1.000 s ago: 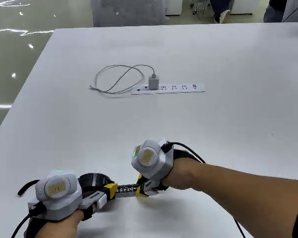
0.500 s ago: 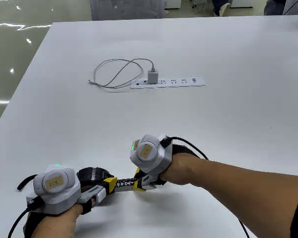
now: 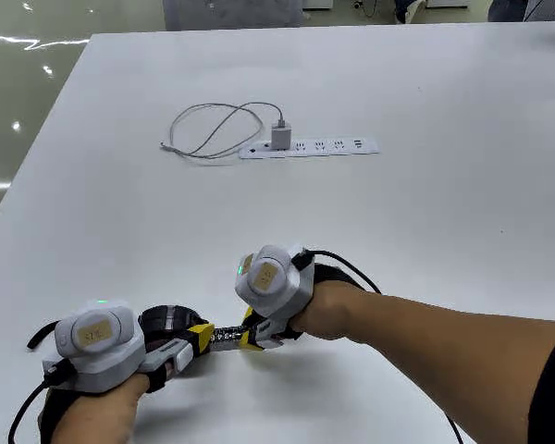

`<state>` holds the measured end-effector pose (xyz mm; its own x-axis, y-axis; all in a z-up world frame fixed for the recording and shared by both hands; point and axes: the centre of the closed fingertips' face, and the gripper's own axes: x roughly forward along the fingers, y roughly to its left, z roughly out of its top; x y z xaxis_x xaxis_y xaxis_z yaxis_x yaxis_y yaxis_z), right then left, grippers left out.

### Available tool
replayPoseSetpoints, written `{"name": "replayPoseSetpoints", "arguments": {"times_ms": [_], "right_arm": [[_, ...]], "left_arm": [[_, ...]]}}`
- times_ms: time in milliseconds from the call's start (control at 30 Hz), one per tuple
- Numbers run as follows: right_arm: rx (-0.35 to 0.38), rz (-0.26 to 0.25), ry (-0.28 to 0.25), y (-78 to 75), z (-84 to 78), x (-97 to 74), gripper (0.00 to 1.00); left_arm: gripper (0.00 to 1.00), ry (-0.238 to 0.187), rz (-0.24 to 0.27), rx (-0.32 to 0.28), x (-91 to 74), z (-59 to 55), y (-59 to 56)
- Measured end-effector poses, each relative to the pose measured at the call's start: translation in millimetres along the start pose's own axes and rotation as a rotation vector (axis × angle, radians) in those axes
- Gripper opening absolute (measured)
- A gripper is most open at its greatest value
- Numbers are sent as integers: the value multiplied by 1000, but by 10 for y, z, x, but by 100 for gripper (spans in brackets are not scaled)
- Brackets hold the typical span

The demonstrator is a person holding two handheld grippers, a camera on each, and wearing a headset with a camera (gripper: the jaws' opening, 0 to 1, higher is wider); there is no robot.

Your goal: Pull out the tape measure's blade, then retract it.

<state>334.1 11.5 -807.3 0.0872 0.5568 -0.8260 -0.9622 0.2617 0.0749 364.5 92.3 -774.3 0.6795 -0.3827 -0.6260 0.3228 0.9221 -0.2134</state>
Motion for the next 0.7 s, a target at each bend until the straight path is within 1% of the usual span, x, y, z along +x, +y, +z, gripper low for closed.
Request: {"name": "replayPoseSetpoints", "arguments": {"times_ms": [233,433,700], "right_arm": [[6,8,-18,5,44,35,10],[-1,10,-20,18,62,44,10],[9,15,-26,20,87,58,10]], "left_arm": [[58,2,-7,-2,4,1,-2],[58,4,-11,-1,4,1,-2],[58,5,-12,1,-1,-1,-4]]}}
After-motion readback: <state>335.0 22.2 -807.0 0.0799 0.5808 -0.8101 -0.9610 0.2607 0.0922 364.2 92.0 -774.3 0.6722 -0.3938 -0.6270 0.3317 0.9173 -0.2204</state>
